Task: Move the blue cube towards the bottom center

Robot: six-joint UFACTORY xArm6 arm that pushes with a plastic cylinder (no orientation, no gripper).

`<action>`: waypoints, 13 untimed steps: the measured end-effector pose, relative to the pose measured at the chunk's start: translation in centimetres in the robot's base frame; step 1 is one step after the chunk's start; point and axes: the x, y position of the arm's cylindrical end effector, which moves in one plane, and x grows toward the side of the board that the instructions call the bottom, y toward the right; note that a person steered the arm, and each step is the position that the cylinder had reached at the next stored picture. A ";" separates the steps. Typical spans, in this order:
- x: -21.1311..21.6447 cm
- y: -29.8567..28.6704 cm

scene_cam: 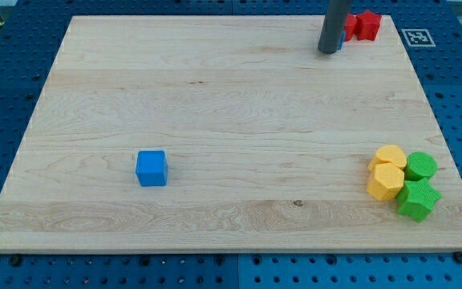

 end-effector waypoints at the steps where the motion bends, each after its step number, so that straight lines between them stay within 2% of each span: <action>1: 0.1 -2.1; 3: 5.0 -16.3; 5: 14.4 -31.4; 6: 20.2 -35.9; 7: 21.9 -37.2; 10: 22.8 -25.6; 13: 24.4 -28.5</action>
